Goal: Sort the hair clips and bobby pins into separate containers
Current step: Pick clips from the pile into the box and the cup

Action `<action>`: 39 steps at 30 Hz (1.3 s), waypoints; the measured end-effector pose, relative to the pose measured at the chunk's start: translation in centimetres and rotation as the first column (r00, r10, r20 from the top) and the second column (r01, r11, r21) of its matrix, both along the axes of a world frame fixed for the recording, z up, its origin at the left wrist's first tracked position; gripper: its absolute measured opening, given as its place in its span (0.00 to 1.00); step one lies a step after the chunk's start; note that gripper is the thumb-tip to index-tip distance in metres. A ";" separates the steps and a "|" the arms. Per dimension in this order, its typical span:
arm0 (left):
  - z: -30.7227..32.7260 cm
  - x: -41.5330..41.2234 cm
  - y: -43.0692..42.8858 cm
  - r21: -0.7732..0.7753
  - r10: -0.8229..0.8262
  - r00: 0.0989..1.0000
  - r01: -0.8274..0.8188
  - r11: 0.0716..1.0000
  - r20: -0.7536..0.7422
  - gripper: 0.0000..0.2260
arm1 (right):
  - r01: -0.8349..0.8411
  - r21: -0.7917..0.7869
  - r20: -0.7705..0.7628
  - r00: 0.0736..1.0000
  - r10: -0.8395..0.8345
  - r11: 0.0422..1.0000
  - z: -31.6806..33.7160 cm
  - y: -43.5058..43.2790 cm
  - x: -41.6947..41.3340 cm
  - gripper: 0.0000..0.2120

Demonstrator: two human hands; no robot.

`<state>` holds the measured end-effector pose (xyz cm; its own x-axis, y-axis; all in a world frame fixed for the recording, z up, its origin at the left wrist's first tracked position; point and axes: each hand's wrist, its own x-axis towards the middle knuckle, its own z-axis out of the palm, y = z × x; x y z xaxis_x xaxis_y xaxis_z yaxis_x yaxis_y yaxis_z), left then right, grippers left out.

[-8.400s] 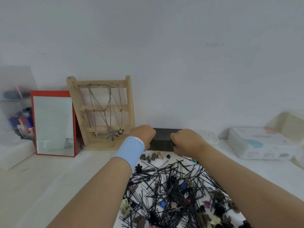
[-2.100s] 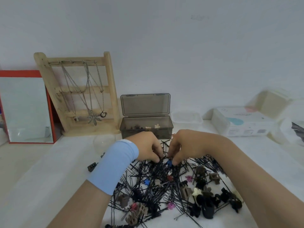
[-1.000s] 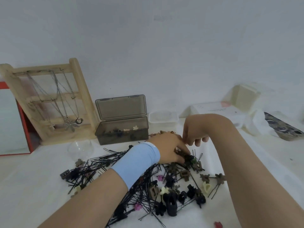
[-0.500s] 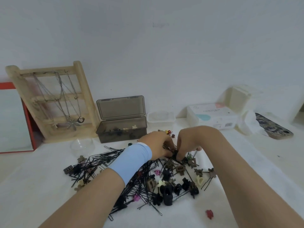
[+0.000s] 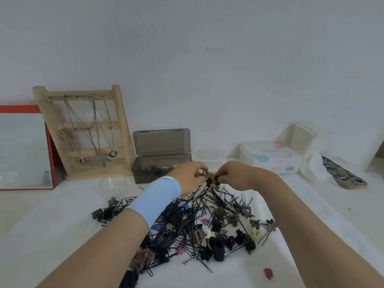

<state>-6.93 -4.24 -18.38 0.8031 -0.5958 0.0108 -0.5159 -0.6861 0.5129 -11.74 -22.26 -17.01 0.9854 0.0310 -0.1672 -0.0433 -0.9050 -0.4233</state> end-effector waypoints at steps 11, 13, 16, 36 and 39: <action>2.7 6.0 6.6 -0.191 0.321 0.922 -0.282 0.940 0.215 0.09 | -0.075 0.121 0.294 0.955 0.037 0.990 2.4 5.7 6.5 0.13; 2.5 6.7 7.0 -0.144 0.343 0.912 -0.317 0.937 0.226 0.08 | -0.099 0.024 0.306 0.948 0.087 0.995 2.3 6.7 7.8 0.14; 1.8 7.2 7.4 -0.011 0.313 0.926 -0.318 0.948 0.209 0.09 | -0.145 -0.115 0.279 0.945 0.172 0.983 1.9 8.1 9.3 0.15; 1.5 2.8 -1.6 0.143 -0.088 0.959 0.050 0.988 0.270 0.12 | -0.031 -0.302 0.155 0.985 0.081 0.953 -0.9 1.1 5.4 0.10; 1.2 2.0 -2.2 0.205 -0.100 0.965 0.050 0.978 0.241 0.12 | -0.036 -0.275 0.187 0.978 0.090 0.961 -1.6 0.6 4.4 0.09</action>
<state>-4.92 -6.41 -17.16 0.7428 -0.6645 0.0815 -0.6635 -0.7144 0.2222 -7.31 -21.65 -18.62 0.9971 0.0744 0.0182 0.0763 -0.9845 -0.1580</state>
